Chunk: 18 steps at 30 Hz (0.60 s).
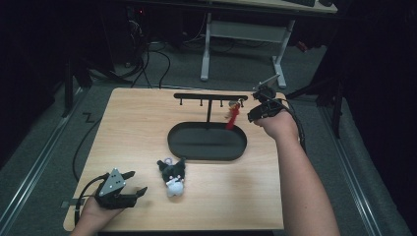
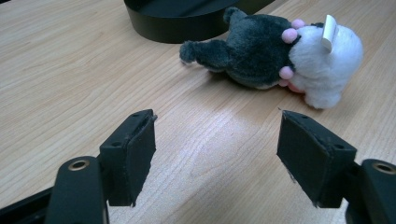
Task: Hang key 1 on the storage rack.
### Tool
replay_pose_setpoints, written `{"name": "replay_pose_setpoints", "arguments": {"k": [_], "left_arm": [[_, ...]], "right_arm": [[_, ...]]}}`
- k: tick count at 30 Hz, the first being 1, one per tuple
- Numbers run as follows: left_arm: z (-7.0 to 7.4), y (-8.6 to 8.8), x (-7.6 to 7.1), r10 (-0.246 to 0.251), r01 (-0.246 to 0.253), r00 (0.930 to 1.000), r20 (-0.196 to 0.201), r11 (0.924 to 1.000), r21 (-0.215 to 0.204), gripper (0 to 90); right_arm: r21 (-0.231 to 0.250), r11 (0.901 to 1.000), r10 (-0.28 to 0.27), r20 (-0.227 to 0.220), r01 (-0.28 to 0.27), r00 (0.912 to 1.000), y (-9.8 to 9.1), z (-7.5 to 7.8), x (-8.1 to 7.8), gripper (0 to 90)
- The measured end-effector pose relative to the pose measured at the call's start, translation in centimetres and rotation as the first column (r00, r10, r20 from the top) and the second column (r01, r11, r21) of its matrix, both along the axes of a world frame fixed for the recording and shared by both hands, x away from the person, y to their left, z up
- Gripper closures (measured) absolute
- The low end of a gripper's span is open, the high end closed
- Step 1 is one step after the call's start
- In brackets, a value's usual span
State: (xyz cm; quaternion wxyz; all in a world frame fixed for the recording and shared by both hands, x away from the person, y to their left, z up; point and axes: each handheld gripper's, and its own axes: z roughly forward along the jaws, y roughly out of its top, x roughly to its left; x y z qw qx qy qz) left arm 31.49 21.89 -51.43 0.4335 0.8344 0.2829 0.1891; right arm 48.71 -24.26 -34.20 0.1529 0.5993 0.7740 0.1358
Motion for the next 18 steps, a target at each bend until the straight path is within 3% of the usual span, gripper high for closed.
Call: {"name": "replay_pose_setpoints", "arguments": {"k": [18], "left_arm": [[0.0, 0.0, 0.0, 0.005, -0.005, 1.0, -0.002, 1.0, -0.003, 27.8]], "right_arm": [[0.012, 0.9998, -0.017, 0.006, 0.017, 0.9998, -1.5, -0.3, -1.5, 44.3]]}}
